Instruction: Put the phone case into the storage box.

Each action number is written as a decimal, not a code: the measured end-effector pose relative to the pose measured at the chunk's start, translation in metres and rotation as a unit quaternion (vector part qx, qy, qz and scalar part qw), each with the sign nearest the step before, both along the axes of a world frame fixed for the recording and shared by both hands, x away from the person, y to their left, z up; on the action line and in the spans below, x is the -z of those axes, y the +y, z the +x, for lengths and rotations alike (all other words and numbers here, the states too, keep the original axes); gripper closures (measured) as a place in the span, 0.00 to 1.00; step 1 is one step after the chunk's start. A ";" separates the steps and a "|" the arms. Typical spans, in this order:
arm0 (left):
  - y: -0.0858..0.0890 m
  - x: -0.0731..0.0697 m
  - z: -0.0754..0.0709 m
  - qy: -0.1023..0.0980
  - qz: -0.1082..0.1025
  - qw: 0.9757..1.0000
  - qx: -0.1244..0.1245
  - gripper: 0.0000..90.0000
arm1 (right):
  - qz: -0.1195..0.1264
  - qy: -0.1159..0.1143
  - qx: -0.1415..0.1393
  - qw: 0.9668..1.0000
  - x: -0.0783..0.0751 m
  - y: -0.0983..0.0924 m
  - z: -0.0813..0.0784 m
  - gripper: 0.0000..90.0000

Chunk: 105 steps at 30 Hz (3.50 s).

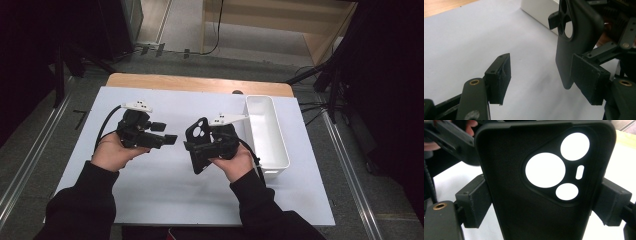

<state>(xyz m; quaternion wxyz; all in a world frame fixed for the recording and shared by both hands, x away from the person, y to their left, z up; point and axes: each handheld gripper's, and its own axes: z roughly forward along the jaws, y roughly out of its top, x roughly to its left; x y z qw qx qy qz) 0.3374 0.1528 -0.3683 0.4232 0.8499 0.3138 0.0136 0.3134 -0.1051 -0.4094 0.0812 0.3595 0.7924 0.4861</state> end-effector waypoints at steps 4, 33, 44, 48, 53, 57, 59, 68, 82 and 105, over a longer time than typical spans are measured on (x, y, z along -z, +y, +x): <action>0.000 0.007 -0.001 0.004 -0.003 1.000 0.010 0.36 | 0.001 0.000 -0.008 1.000 -0.001 -0.002 0.001 0.13; 0.003 0.057 -0.023 -0.017 -0.007 0.998 0.057 0.31 | -0.002 0.015 -0.071 0.997 -0.008 -0.015 0.007 0.13; 0.010 0.077 -0.036 -0.012 -0.002 0.998 0.055 0.31 | 0.002 0.019 -0.074 0.997 -0.009 -0.018 0.008 0.13; 0.015 0.081 -0.038 -0.007 0.000 0.999 0.047 0.31 | 0.002 0.018 -0.074 0.997 -0.011 -0.020 0.009 0.13; 0.022 0.086 -0.042 -0.004 0.010 0.999 0.038 0.31 | 0.004 0.020 -0.071 0.997 -0.013 -0.023 0.010 0.13; 0.026 0.088 -0.042 -0.006 0.014 1.000 0.025 0.31 | 0.006 0.024 -0.064 0.998 -0.015 -0.026 0.011 0.13; 0.028 0.088 -0.041 -0.002 0.015 1.000 0.021 0.31 | 0.005 0.023 -0.063 0.998 -0.016 -0.027 0.011 0.13; 0.037 0.089 -0.044 0.000 0.019 1.000 0.010 0.31 | 0.009 0.022 -0.049 0.999 -0.023 -0.038 0.013 0.13; 0.052 0.089 -0.050 0.000 0.018 1.000 -0.014 0.31 | 0.017 0.019 -0.038 0.999 -0.037 -0.048 0.021 0.13; 0.051 0.090 -0.050 0.008 0.020 1.000 -0.007 0.31 | 0.026 0.011 0.037 0.999 -0.048 -0.097 0.029 0.13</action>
